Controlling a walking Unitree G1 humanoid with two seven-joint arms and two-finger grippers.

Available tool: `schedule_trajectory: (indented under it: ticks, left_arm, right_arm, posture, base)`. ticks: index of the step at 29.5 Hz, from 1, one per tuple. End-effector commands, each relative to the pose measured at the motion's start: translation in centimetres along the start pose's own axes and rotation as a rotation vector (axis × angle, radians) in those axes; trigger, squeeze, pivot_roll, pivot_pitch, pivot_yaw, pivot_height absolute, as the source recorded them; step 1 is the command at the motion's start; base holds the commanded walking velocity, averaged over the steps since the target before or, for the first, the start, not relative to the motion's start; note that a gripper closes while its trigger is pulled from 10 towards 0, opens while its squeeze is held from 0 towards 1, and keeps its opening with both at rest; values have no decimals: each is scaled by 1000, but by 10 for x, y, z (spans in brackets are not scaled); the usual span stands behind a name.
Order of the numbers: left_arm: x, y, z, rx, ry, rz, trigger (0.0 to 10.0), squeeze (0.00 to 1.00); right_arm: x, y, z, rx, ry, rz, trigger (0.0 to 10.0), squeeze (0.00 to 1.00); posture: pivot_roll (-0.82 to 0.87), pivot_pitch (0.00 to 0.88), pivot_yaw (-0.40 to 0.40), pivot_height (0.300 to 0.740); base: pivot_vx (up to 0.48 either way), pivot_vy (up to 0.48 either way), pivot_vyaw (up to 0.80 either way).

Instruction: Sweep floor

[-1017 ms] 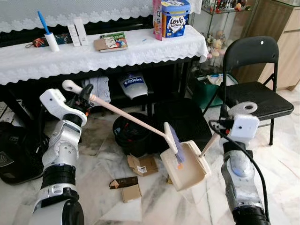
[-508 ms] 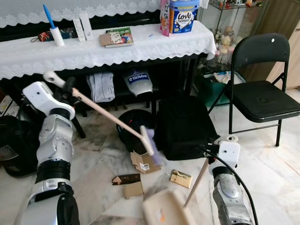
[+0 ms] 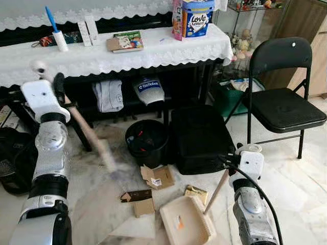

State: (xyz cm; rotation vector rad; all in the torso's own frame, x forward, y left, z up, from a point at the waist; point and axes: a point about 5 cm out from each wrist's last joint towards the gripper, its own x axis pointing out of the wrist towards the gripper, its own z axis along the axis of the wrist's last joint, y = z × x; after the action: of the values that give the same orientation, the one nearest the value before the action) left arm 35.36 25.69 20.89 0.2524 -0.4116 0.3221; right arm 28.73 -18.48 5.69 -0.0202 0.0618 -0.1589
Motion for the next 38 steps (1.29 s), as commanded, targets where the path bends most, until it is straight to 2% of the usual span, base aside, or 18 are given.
schedule_trajectory:
  ticks: [1, 4, 5, 8, 13, 15, 18, 27, 33, 38]
  left_arm:
    - [2, 3, 8, 64, -65, -13, 10000, 0]
    - [1, 1, 6, 97, -67, -36, 10000, 0]
    - [-1, -1, 3, 147, -66, -68, 10000, 0]
    - [-4, -3, -2, 184, -55, -87, 10000, 0]
    - [-13, -16, -14, 220, -24, -172, 10000, 0]
    - [-22, -26, -24, 238, 12, -255, 10000, 0]
    - [-39, -42, -42, 243, 71, -370, 10000, 0]
    - [-71, -61, -65, 216, 152, -468, 10000, 0]
    - [-78, -69, -68, 228, 165, -536, 10000, 0]
    - [-86, -76, -77, 239, 233, -611, 10000, 0]
  right_arm:
    - [3, 4, 10, 12, -50, 10, 10000, 0]
    - [3, 4, 10, 12, -51, 10, 10000, 0]
    - [3, 3, 10, 13, -51, 10, 10000, 0]
    - [3, 3, 10, 14, -50, 9, 10000, 0]
    - [2, 4, 10, 16, -47, 10, 10000, 0]
    - [2, 3, 9, 15, -45, 9, 10000, 0]
    - [1, 2, 7, 15, -42, 4, 10000, 0]
    - [-1, 3, 6, 19, -42, 5, 10000, 0]
    - [-2, 3, 6, 18, -40, 6, 10000, 0]
    - [-2, 2, 5, 10, -38, 6, 10000, 0]
  posture:
    - [-134, 3, 47, 740]
    - [-134, 5, 47, 740]
    - [-132, 6, 47, 740]
    - [-130, 7, 48, 740]
    - [-133, 11, 49, 740]
    - [-130, 14, 49, 740]
    - [-133, 17, 50, 740]
    - [-138, 21, 51, 740]
    - [-139, 24, 51, 740]
    - [-138, 23, 50, 740]
  base:
    - [0, 0, 0]
    - [0, 0, 0]
    - [0, 0, 0]
    - [0, 0, 0]
    - [0, 0, 0]
    - [0, 0, 0]
    - [0, 0, 0]
    - [0, 0, 0]
    - [0, 0, 0]
    - [0, 0, 0]
